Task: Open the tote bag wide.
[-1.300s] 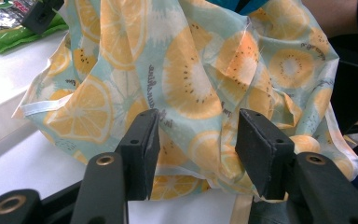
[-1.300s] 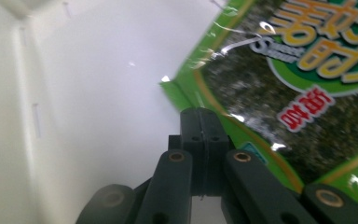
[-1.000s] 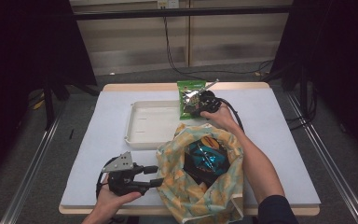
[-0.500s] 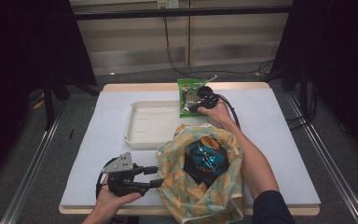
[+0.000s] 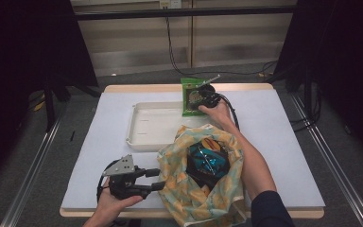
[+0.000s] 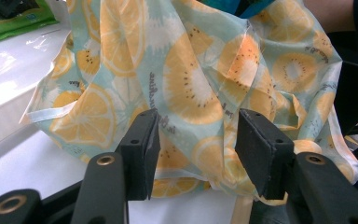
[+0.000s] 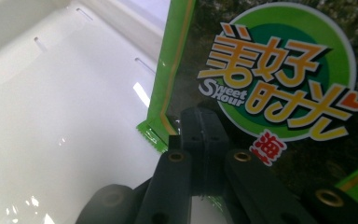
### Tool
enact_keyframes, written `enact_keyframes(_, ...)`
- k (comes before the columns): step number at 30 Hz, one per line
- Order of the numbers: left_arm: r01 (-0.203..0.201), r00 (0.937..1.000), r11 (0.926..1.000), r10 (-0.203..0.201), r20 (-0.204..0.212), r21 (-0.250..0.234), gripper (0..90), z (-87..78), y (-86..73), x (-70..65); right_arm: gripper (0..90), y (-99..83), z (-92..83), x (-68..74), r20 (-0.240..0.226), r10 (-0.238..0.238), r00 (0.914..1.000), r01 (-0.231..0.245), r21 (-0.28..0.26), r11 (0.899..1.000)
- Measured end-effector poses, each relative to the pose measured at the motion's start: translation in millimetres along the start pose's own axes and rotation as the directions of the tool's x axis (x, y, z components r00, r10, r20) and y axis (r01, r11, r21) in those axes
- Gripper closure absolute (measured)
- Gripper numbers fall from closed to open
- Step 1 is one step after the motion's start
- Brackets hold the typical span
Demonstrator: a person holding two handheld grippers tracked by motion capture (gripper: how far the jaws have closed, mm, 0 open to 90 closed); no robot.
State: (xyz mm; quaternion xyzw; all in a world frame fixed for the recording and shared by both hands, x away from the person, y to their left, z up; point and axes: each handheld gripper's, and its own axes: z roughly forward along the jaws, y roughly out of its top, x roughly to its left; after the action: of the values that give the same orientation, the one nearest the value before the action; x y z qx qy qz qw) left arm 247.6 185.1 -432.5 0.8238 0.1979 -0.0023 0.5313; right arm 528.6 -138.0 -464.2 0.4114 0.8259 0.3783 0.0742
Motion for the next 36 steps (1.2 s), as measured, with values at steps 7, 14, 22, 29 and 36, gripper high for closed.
enact_keyframes(7, -0.001, 1.0000, 1.0000, 0.001, 0.003, 0.001, 49.1, 0.1, -0.6, 0.1, 89.8, -1.5, -3.4, -1.0, -0.022, 0.006, 0.9997, -0.006, -0.013, 1.000)
enact_keyframes(14, 0.002, 1.0000, 1.0000, -0.002, 0.003, -0.004, 49.2, -0.2, -0.3, -0.5, 89.2, -4.6, -15.1, -0.1, -0.052, -0.010, 0.9986, 0.008, -0.029, 1.000)
enact_keyframes(22, 0.002, 1.0000, 0.9999, -0.002, 0.003, -0.016, 49.4, -1.4, 0.2, -0.8, 86.5, -6.4, -47.0, 10.5, -0.103, -0.043, 0.9938, 0.029, -0.134, 0.991)
enact_keyframes(29, 0.011, 0.9999, 0.9996, -0.011, -0.001, -0.028, 50.4, -4.9, 0.4, -0.2, 79.4, -22.1, -82.1, 25.6, -0.127, -0.084, 0.9883, 0.057, -0.206, 0.977)
enact_keyframes(36, -0.005, 0.9999, 0.9993, 0.005, 0.009, -0.037, 51.9, -2.6, 5.3, -5.4, 71.3, -37.9, -120.9, 39.1, -0.111, -0.122, 0.9863, 0.092, -0.249, 0.964)
